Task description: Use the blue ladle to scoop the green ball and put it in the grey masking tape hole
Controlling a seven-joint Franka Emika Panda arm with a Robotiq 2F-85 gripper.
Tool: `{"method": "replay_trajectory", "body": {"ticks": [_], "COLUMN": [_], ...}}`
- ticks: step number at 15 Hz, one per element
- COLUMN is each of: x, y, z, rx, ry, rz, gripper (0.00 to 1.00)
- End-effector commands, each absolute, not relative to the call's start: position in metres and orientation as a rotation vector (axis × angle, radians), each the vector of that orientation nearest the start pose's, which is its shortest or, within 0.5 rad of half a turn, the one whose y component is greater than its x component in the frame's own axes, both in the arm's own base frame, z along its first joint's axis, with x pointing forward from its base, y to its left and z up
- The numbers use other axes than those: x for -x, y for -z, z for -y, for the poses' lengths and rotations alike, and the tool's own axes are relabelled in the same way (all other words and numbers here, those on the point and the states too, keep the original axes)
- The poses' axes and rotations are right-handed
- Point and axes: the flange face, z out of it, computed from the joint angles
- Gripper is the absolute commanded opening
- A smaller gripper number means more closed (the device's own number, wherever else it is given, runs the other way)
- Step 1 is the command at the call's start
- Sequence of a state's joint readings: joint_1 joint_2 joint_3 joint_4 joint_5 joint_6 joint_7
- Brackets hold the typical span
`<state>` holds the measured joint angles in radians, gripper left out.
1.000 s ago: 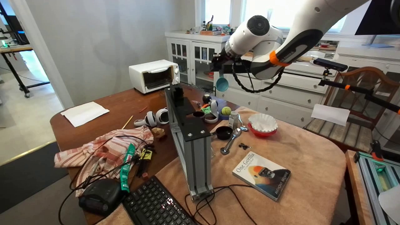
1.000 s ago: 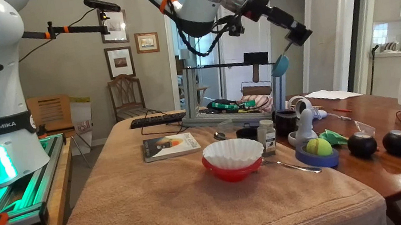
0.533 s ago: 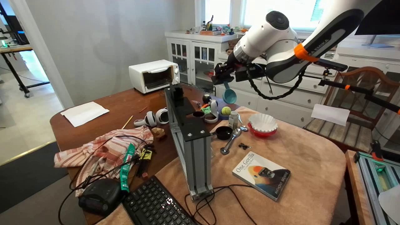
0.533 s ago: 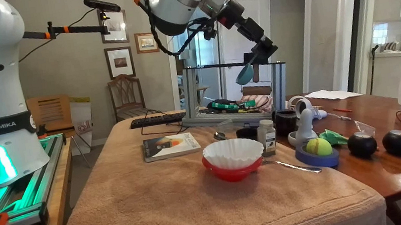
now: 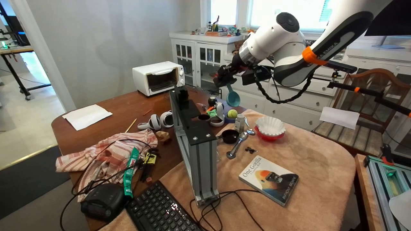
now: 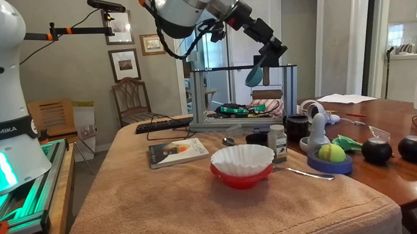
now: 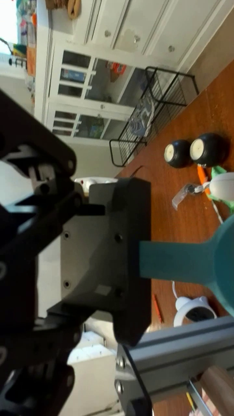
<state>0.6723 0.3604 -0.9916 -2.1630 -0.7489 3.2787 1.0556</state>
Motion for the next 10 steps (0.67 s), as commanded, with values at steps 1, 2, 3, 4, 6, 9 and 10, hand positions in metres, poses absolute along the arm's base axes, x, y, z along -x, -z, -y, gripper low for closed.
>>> {"method": "replay_trajectory", "body": {"ticks": [1,2,3,4,6,9,10], "x": [-0.573,-0.566,-0.559,-0.551,-0.536,-0.519,-0.515], "y": [-0.372,-0.371,-0.370,-0.367,-0.360,-0.355,-0.354], "z": [0.068,0.065,0.063,0.061,0.057,0.051,0.050], "rx": [2.876,2.851,2.832,2.806,2.752,2.651,2.612], "ry": [1.442,1.451,1.450,1.442,1.433,1.481,1.511], "rz": [-0.340,-0.285,-0.239,-0.200,-0.133,0.007,0.065], "gripper": [0.35,0.35,0.35,0.35,0.35,0.35,0.35]}}
